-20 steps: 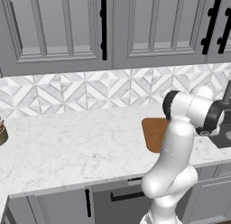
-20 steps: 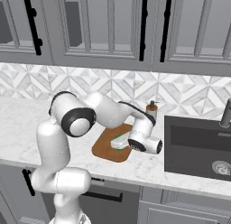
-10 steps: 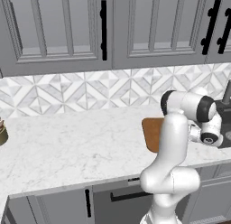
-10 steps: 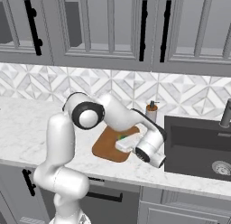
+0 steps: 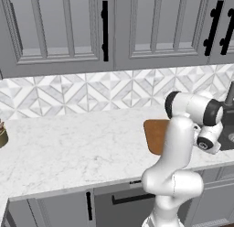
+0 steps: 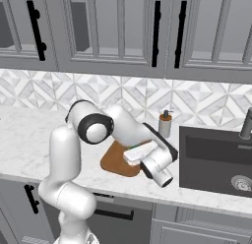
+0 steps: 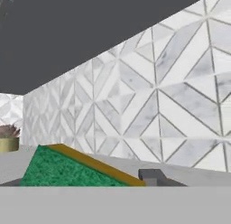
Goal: Pick up the sponge from the counter and clean the cutting board by briefly scrubbing or pressing down on the cutting board. Once finished, release the sponge.
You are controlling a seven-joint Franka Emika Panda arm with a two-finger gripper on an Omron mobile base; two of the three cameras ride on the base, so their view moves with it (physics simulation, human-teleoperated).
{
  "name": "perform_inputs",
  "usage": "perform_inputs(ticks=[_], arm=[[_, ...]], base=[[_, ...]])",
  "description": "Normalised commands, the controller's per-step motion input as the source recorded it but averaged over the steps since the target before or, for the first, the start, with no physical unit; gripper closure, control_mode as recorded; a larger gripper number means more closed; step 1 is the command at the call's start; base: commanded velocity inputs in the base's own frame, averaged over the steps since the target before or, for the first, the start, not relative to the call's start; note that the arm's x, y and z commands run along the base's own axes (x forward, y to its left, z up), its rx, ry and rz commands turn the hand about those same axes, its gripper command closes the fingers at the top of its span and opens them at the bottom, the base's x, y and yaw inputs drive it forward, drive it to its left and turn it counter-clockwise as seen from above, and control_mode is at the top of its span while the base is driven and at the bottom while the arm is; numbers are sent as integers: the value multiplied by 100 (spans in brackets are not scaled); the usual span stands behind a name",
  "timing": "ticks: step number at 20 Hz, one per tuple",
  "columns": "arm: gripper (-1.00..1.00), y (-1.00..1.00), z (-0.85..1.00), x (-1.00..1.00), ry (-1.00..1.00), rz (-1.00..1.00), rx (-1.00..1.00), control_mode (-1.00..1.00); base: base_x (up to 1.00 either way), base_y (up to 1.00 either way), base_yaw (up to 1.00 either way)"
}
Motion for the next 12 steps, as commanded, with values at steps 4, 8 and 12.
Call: perform_inputs(ticks=[4,8,12], arm=[[100,58,-68,60,0,-48,-30,-100],[100,8,-100,65,2,-38,-27,-100],[100,45,-100,66,-5,-39,-38,-100]], base=[[0,0,0],[0,0,0],[0,0,0]])
